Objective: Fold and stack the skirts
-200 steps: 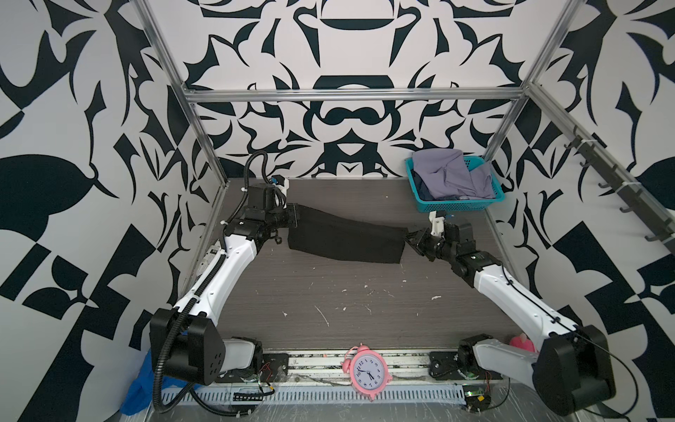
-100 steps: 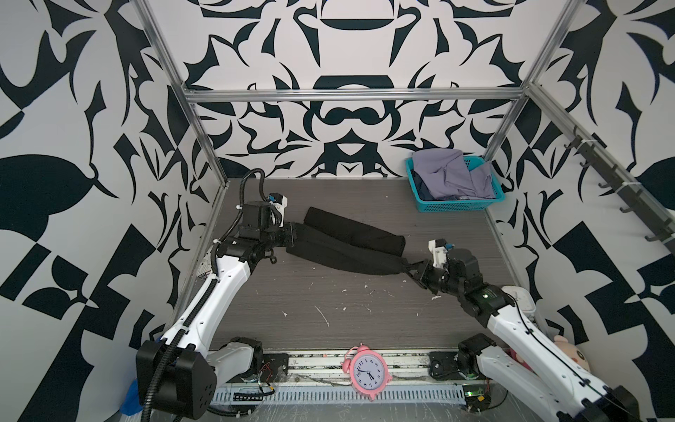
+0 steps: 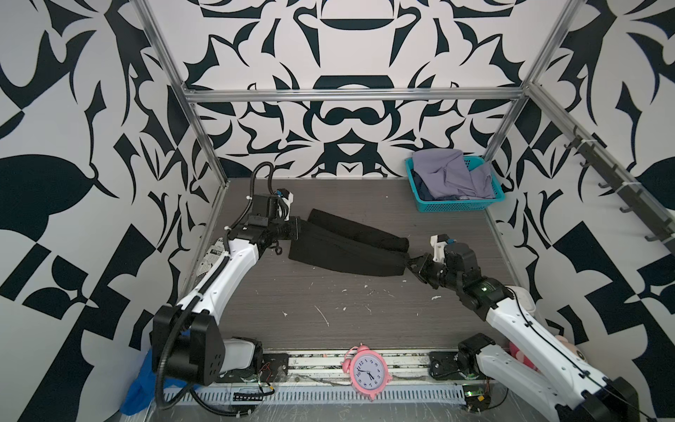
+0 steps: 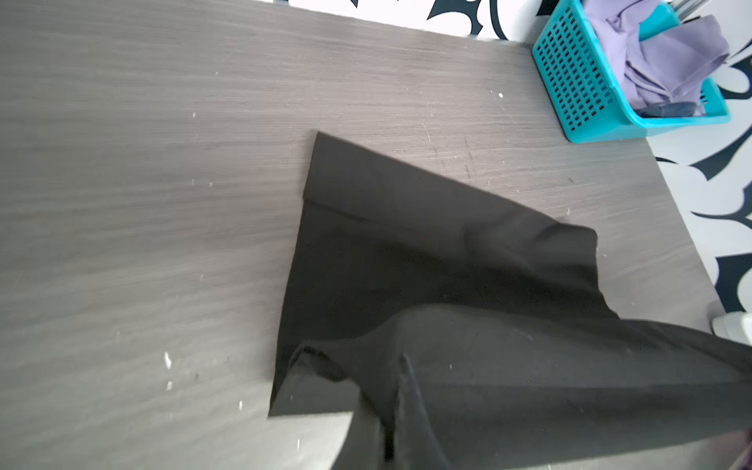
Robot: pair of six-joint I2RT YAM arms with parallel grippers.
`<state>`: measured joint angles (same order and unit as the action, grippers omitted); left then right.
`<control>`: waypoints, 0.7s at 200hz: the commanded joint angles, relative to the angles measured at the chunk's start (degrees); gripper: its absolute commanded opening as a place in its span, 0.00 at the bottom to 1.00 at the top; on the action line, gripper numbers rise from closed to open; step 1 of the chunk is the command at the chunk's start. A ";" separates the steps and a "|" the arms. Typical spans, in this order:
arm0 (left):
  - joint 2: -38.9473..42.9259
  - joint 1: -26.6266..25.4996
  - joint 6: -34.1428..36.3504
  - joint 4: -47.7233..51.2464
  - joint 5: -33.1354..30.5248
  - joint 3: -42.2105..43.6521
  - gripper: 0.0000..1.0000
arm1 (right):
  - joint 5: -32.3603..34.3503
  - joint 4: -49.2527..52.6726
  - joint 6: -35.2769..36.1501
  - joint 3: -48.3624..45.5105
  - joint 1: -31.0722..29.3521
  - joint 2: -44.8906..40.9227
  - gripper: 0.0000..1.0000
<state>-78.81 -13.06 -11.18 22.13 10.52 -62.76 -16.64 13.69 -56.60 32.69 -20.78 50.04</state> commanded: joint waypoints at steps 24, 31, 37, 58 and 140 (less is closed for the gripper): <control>-7.51 2.42 3.76 -2.92 -8.24 -9.52 0.00 | 8.88 1.01 -0.10 -0.16 5.06 3.88 0.00; -8.58 2.42 4.15 -2.87 -8.29 -10.40 0.00 | 9.24 0.45 -0.09 -0.17 5.61 4.32 0.00; -9.60 2.42 4.47 -2.81 -8.17 -11.14 0.00 | 9.58 -0.07 0.06 -0.13 6.18 4.73 0.00; -12.68 2.42 5.27 -2.16 -8.17 -13.96 0.00 | 8.67 -2.60 0.68 -0.06 7.98 7.44 0.00; -23.91 2.42 7.54 0.55 -8.14 -23.55 0.00 | 7.72 -8.86 0.35 -0.72 9.17 16.55 0.00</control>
<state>-100.62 -13.69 -5.50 24.12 12.84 -82.37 -16.88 -0.27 -56.69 32.99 -14.41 66.11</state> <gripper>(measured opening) 0.069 0.069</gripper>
